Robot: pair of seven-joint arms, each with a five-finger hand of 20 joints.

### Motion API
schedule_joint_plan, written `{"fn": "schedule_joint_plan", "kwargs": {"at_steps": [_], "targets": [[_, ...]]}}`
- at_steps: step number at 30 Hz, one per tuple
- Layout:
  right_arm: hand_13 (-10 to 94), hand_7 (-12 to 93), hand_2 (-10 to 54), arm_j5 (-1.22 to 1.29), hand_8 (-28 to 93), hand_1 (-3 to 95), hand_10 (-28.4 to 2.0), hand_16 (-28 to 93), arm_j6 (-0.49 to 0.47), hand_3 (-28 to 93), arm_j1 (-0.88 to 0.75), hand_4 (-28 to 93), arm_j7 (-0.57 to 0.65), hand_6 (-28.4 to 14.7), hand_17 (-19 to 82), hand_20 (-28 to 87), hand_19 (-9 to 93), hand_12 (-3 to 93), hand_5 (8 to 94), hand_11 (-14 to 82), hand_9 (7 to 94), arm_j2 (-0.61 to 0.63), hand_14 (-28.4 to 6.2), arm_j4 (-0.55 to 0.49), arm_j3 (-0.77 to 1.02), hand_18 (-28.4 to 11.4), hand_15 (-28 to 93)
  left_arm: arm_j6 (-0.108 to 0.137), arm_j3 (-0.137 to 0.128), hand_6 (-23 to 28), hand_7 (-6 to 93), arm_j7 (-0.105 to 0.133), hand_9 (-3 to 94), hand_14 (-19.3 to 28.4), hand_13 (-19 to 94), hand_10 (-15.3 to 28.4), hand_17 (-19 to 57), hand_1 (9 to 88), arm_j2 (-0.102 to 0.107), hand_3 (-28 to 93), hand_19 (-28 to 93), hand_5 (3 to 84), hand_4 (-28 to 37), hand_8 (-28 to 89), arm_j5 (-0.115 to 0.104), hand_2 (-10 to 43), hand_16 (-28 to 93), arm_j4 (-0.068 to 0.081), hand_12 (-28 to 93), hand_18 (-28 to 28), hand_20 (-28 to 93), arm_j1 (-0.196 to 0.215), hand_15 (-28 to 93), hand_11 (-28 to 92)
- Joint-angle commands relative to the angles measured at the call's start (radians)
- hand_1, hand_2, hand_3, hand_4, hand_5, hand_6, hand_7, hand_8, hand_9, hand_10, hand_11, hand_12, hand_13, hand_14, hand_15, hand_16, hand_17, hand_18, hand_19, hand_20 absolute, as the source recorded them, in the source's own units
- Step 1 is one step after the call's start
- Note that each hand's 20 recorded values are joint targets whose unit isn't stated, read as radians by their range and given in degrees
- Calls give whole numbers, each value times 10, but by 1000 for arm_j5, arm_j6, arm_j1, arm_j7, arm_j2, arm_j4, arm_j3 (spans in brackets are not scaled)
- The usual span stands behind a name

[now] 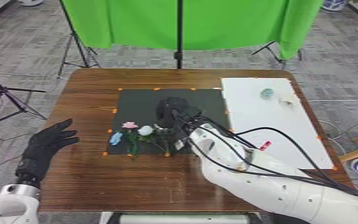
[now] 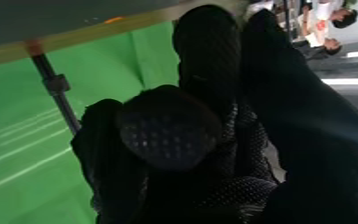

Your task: Arrange flowers

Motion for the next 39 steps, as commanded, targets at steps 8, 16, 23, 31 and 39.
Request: {"fn": "schedule_joint_plan", "kwargs": {"at_steps": [8, 16, 23, 31, 39], "targets": [[936, 241, -95, -2, 62, 423, -103, 374, -21, 627, 2, -145, -4, -9, 641, 533, 932, 289, 734, 362, 858, 26, -4, -23, 32, -131, 554, -12, -3, 50, 88, -10, 444, 199, 388, 149, 65, 239, -5, 622, 199, 427, -283, -55, 4, 136, -10, 5, 133, 162, 211, 8, 297, 216], [936, 233, -95, 10, -7, 385, -104, 376, -27, 667, 3, -163, -6, -4, 639, 537, 932, 289, 731, 367, 857, 36, -5, -24, 55, -134, 553, -12, -6, 49, 87, -11, 443, 199, 388, 149, 65, 239, -5, 623, 199, 427, -283, -56, 4, 134, -11, 2, 133, 162, 211, 13, 297, 216], [935, 240, -95, 9, 0, 396, -104, 375, -34, 657, -3, -165, -10, -5, 638, 539, 932, 291, 728, 371, 855, 33, -5, -21, 52, -135, 555, -15, -9, 49, 87, -11, 444, 199, 388, 150, 64, 239, -11, 623, 198, 427, -283, -56, 4, 134, -11, 0, 133, 162, 210, 19, 296, 216], [937, 297, -95, 2, 115, 562, -91, 366, 3, 590, 1, -159, -9, -3, 642, 542, 932, 398, 761, 305, 878, 34, -3, -17, 32, -134, 562, -10, -9, 49, 86, -9, 444, 199, 388, 151, 64, 241, -12, 620, 198, 427, -283, -56, 2, 135, -10, -1, 133, 162, 210, 22, 297, 216], [936, 291, -95, 16, 102, 552, -91, 372, 0, 611, -5, -151, -10, -3, 639, 548, 932, 409, 766, 297, 881, 40, -3, -25, 46, -135, 562, -14, -12, 52, 85, -15, 444, 199, 388, 151, 64, 240, -8, 622, 198, 426, -283, -55, 3, 134, -10, -2, 134, 162, 210, 20, 296, 216]]}}
